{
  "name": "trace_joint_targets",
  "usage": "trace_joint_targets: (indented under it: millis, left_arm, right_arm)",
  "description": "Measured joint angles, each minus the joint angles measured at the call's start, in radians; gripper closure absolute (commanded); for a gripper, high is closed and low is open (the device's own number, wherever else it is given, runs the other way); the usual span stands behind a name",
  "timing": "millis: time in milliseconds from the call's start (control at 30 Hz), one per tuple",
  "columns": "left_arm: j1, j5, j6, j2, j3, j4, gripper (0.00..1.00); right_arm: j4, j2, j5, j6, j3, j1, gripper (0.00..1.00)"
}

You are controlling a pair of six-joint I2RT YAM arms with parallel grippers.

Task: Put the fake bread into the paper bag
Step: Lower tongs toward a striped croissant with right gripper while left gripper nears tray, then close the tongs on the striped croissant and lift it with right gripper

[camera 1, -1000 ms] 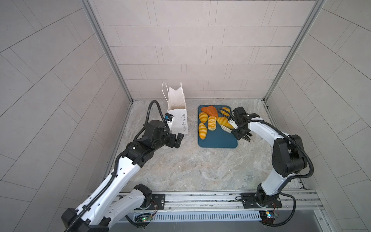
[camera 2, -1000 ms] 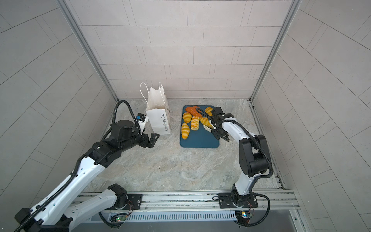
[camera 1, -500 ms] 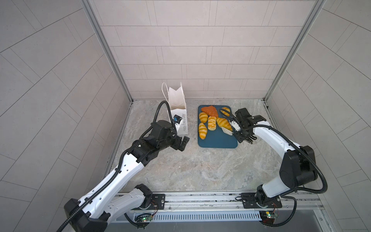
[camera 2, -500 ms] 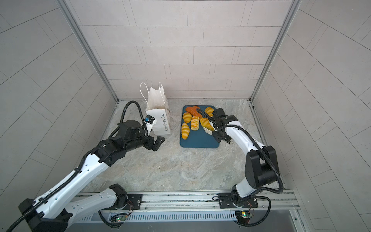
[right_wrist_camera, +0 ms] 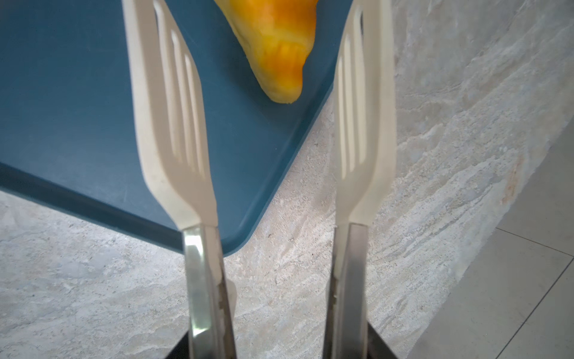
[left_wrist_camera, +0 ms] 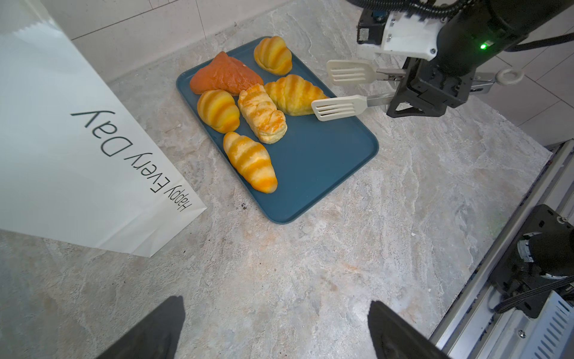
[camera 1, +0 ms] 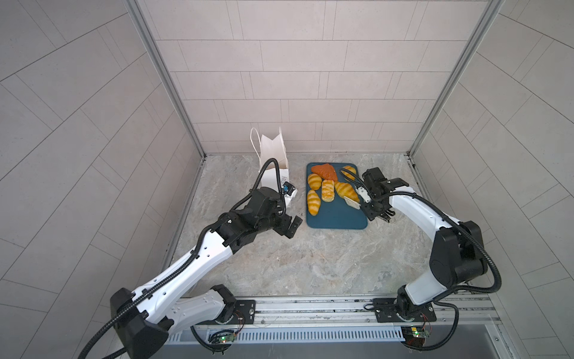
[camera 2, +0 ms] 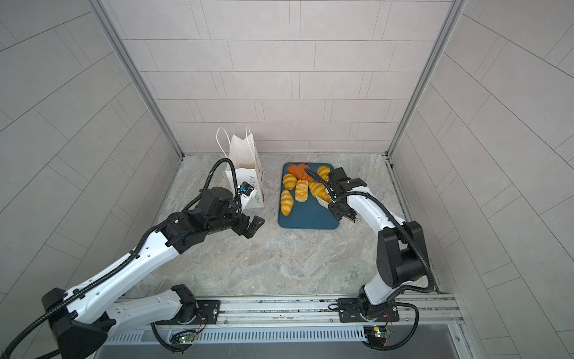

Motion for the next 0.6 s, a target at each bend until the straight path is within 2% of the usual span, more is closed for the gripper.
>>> trace_joint_targets:
  millis: [600]
  left_arm:
    - [-0.003,-0.051,-0.023,0.050,0.019,0.026,0.00]
  right_arm:
    - [0.066,0.143,-0.044,-0.094,0.104,-0.035,0.40]
